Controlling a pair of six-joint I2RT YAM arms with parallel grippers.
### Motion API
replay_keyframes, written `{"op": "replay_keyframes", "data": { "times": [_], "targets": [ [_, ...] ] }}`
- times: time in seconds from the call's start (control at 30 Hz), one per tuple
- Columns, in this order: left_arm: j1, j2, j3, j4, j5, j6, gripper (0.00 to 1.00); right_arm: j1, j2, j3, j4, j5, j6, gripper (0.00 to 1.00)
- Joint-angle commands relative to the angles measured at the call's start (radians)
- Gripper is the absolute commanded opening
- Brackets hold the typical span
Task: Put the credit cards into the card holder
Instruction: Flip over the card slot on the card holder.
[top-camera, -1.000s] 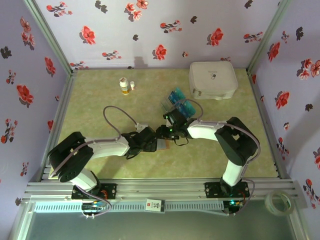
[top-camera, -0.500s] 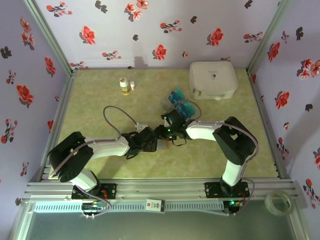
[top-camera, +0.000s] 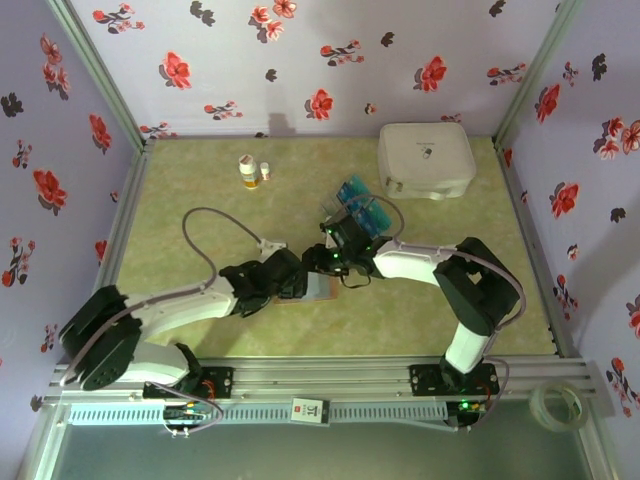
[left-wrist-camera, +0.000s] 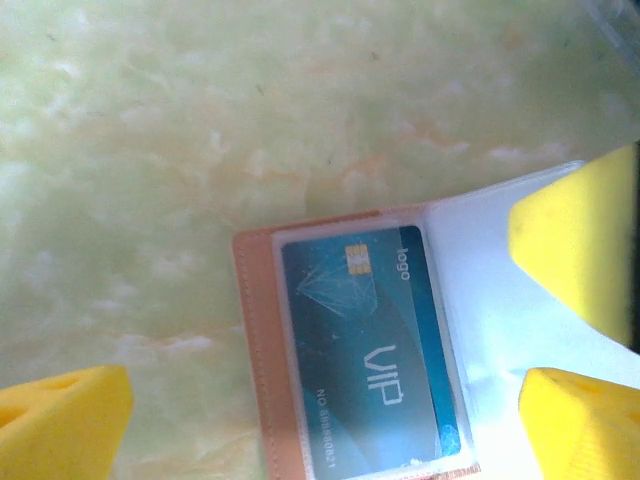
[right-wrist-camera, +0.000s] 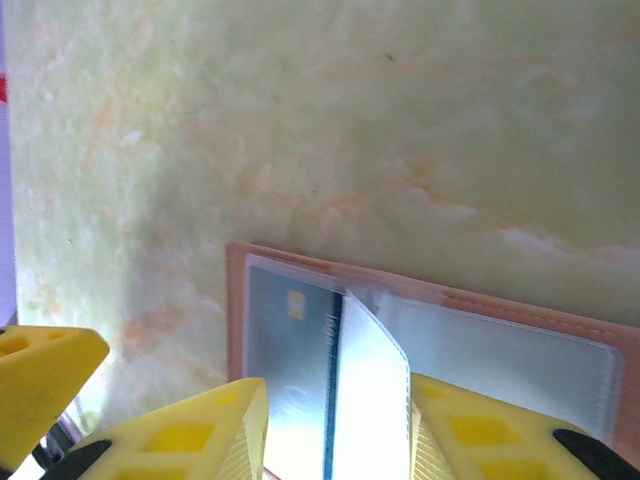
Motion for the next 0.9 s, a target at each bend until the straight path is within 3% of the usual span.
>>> {"op": "replay_keyframes", "data": {
  "times": [0.0,0.47,0.87],
  "targets": [
    [0.037,-0.086,-0.022,-0.003,-0.066,-0.005,1.0,0.048,0.0,0.04,-0.02,-0.022,0.016,0.39],
    [0.15,-0.302,-0.132,-0.057,-0.061,-0.033,1.0,0.118,0.187,0.176,-0.013,0.025,0.061,0.4],
    [0.173,-0.268,-0.145,-0.015,-0.001,-0.019,1.0,0.118,0.183,0.235,-0.079,0.051,0.052,0.4]
  ]
}}
